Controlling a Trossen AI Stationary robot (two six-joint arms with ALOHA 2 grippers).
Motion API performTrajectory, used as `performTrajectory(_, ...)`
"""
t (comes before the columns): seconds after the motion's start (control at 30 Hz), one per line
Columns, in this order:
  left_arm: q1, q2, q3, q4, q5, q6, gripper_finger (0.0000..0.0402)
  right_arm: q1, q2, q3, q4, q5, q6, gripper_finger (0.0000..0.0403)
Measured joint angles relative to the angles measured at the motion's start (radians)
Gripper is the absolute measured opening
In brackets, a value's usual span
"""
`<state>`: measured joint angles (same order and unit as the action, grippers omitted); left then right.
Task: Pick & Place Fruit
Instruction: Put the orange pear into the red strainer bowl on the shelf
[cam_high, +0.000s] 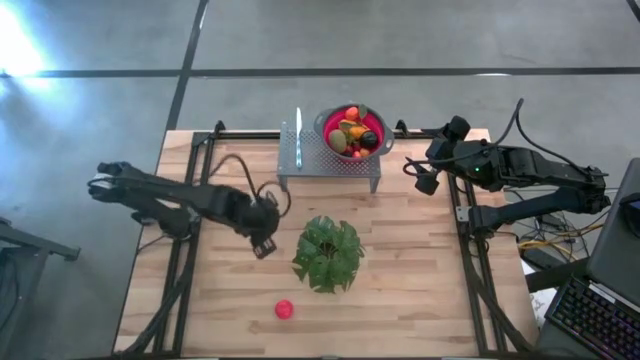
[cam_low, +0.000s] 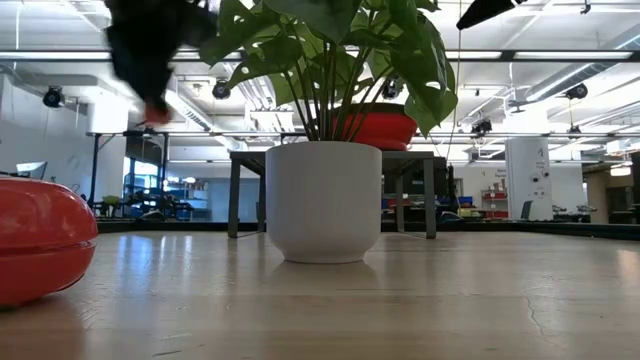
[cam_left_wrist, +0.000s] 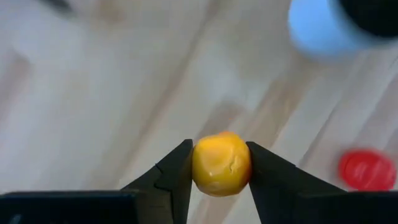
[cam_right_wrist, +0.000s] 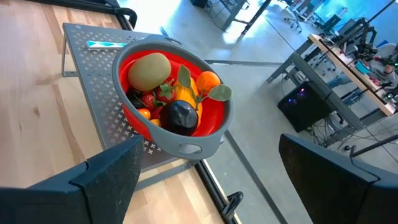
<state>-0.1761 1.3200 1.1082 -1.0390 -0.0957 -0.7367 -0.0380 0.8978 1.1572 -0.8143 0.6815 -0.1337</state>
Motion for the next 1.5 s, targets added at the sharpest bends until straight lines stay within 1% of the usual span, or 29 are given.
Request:
performTrajectory(0.2, 0.073, 0.0, 0.166, 0.028, -0.165, 0.175, 0.0139, 0.0, 0.0, 0.0, 0.0, 0.0, 0.0, 0.0368)
performTrajectory(0.27, 0.091, 0.0, 0.217, 0.069, -0.207, 0.241, 0.0139, 0.0, 0.0, 0.0, 0.0, 0.0, -0.001, 0.0368)
performTrajectory(0.33, 0.107, 0.0, 0.255, 0.149, -0.234, 0.319, 0.0139, 0.0, 0.0, 0.0, -0.001, 0.0, -0.004, 0.0368)
performTrajectory(0.43, 0.124, 0.001, 0.292, 0.296, -0.244, 0.457, 0.014, -0.001, -0.002, 0.0, -0.001, 0.0, 0.0, 0.0368)
performTrajectory(0.6, 0.151, 0.003, 0.294, 0.564, -0.244, 0.674, 0.014, -0.028, -0.028, 0.0, -0.001, 0.0, 0.004, 0.0368)
performTrajectory(0.8, 0.216, 0.068, 0.293, 0.788, -0.244, 0.824, 0.014, -0.066, -0.074, 0.0, 0.001, 0.0, 0.003, 0.0368)
performTrajectory(0.9, 0.264, 0.114, 0.292, 0.875, -0.243, 0.869, 0.014, -0.076, -0.089, 0.0, 0.002, 0.0, 0.004, 0.0368)
performTrajectory(1.03, 0.347, 0.174, 0.295, 0.957, -0.244, 0.876, 0.014, -0.075, -0.093, 0.0, 0.002, 0.0, 0.003, 0.0368)
performTrajectory(1.27, 0.488, 0.263, 0.305, 0.971, -0.239, 0.831, 0.014, -0.075, -0.085, 0.0, 0.002, 0.0, -0.015, 0.0368)
performTrajectory(1.4, 0.536, 0.307, 0.305, 0.994, -0.205, 0.821, 0.014, -0.074, -0.084, 0.0, 0.002, 0.0, -0.031, 0.0368)
performTrajectory(1.5, 0.555, 0.338, 0.305, 1.029, -0.198, 0.816, 0.014, -0.074, -0.084, 0.0, 0.002, 0.0, -0.033, 0.0368)
